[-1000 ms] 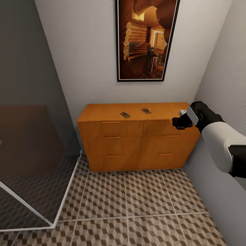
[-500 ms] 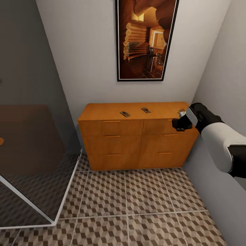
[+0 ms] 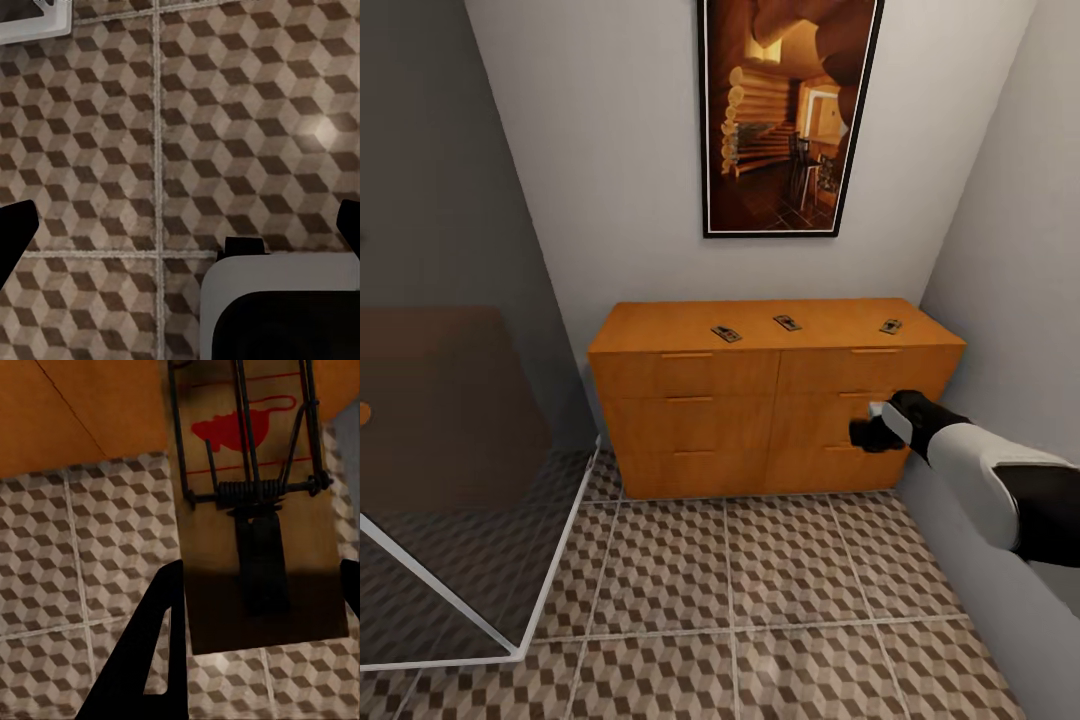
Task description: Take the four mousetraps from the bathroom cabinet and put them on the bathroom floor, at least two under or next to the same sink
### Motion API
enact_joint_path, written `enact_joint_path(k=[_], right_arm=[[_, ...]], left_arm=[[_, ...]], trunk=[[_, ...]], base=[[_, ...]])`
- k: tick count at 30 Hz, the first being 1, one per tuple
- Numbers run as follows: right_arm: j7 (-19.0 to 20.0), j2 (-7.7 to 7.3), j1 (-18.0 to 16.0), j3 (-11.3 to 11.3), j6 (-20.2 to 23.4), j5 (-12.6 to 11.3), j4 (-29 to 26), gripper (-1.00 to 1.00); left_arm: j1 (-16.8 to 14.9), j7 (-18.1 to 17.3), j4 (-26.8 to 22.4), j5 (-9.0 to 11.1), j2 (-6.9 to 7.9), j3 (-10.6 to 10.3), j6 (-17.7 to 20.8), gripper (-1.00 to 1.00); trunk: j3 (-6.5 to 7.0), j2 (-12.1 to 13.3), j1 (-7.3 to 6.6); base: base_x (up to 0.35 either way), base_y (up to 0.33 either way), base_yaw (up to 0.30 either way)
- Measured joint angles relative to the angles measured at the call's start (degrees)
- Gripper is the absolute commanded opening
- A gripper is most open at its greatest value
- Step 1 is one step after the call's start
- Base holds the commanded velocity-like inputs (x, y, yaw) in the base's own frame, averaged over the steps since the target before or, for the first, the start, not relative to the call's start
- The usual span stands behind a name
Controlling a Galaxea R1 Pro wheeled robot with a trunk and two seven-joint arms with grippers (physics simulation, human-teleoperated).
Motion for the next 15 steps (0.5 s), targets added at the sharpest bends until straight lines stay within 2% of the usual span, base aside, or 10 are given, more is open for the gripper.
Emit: enact_joint_path(k=[3, 6, 9, 11, 13, 14, 15], right_arm=[[0.1, 0.67, 4.2, 0.0, -3.6, 0.0, 0.2, -1.00], [0.1, 2.03, 10.8, 0.0, -11.8, 0.1, 0.4, -1.00], [0.1, 3.38, 16.1, 0.0, -17.2, 0.4, 0.4, -1.00], [0.1, 4.81, 21.6, 0.0, -22.7, 1.3, 0.4, -1.00], [0.0, 6.30, 26.8, 0.1, -29.1, 3.1, 0.4, -1.00], [0.0, 6.67, 28.1, 0.1, -30.9, 3.7, 0.4, -1.00], [0.1, 7.30, 30.7, 0.1, -34.4, 4.8, 0.4, -1.00]], left_arm=[[0.0, 0.0, -0.1, 0.0, -0.03, 0.0, 0.0, 1.00], [0.0, 0.0, -0.1, -0.1, -0.09, 0.2, 0.0, 1.00], [0.0, 0.0, -0.2, -0.1, -0.37, 0.3, 0.1, 1.00], [-0.1, 0.0, -0.5, 0.0, -0.89, 0.3, 0.7, 1.00], [-0.1, 0.0, -2.1, -0.1, -1.65, 0.3, 4.3, 1.00], [-0.1, 0.0, -2.9, -0.1, -1.80, 0.3, 5.7, 1.00], [-0.1, -0.1, -5.2, -0.1, -1.98, 0.3, 9.2, 1.00]], trunk=[[0.00, 0.0, 0.00], [0.00, 0.0, 0.00], [0.00, 0.0, 0.00], [0.00, 0.0, 0.00], [0.00, 0.0, 0.00], [0.00, 0.0, 0.00], [0.01, 0.0, 0.00]], base=[[0.000, 0.000, 0.000], [0.000, 0.000, 0.000], [0.000, 0.000, 0.000], [0.000, 0.000, 0.000], [0.000, 0.000, 0.000], [0.000, 0.000, 0.000], [0.000, 0.000, 0.000]])
